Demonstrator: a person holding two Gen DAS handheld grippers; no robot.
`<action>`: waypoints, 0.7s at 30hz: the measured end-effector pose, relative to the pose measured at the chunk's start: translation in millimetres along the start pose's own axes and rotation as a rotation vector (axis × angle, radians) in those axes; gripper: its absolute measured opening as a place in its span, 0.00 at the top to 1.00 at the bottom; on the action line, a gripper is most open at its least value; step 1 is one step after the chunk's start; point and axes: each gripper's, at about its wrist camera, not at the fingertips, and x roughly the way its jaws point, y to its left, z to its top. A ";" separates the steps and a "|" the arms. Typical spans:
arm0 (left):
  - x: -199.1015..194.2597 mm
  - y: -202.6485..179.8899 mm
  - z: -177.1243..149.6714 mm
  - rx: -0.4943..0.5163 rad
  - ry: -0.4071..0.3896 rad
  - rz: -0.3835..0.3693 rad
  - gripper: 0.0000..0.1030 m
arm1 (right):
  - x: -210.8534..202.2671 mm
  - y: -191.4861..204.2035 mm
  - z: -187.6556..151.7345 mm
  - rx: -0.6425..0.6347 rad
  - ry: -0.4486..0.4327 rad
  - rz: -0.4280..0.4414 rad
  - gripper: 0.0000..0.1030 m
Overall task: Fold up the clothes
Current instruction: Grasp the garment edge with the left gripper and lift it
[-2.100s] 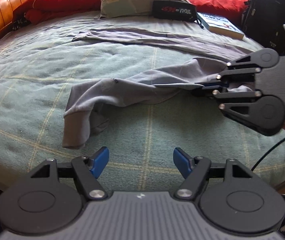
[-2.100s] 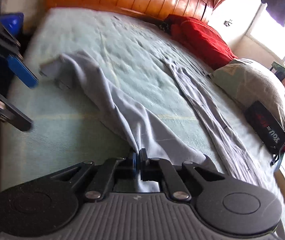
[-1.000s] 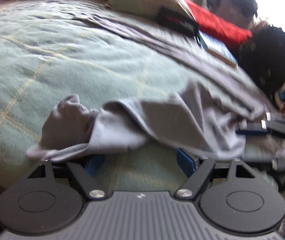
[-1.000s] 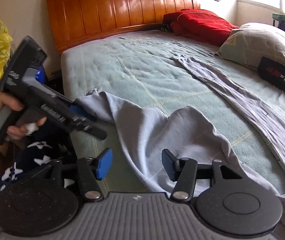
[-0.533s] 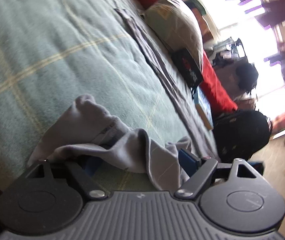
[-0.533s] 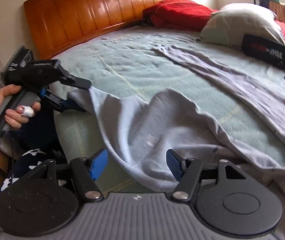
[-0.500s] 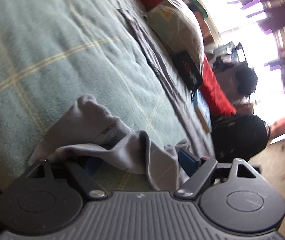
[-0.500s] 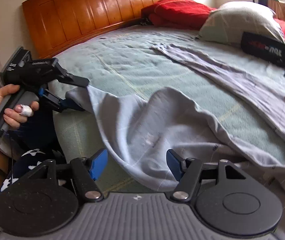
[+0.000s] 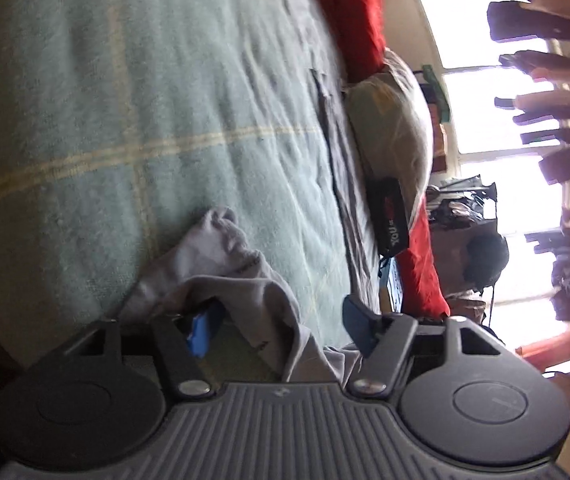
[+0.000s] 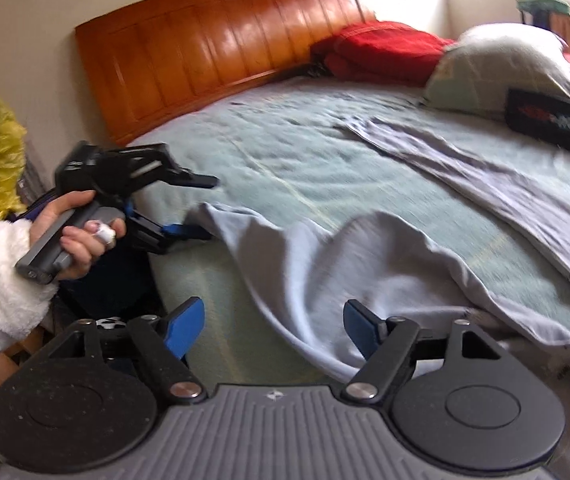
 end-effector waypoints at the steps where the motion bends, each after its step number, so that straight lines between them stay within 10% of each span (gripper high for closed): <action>1: -0.6 -2.3 -0.3 0.001 0.005 0.010 0.44 | 0.0 1.8 0.8 -0.001 0.000 0.009 0.20; 12: 17.8 -1.1 4.1 -0.094 -0.006 0.021 0.41 | 4.5 2.9 -6.5 0.046 0.008 0.011 0.11; 14: 17.7 -0.3 3.5 -0.086 -0.001 0.025 0.48 | 4.1 0.3 -9.4 0.069 0.003 0.008 0.10; 18: 16.5 -11.0 -0.2 0.015 -0.016 0.120 0.92 | 6.4 -6.5 -16.2 0.127 0.011 -0.028 0.10; 21: 14.5 -33.1 -3.3 0.140 -0.046 0.171 0.95 | 2.3 -9.1 -20.1 0.142 0.005 -0.023 0.10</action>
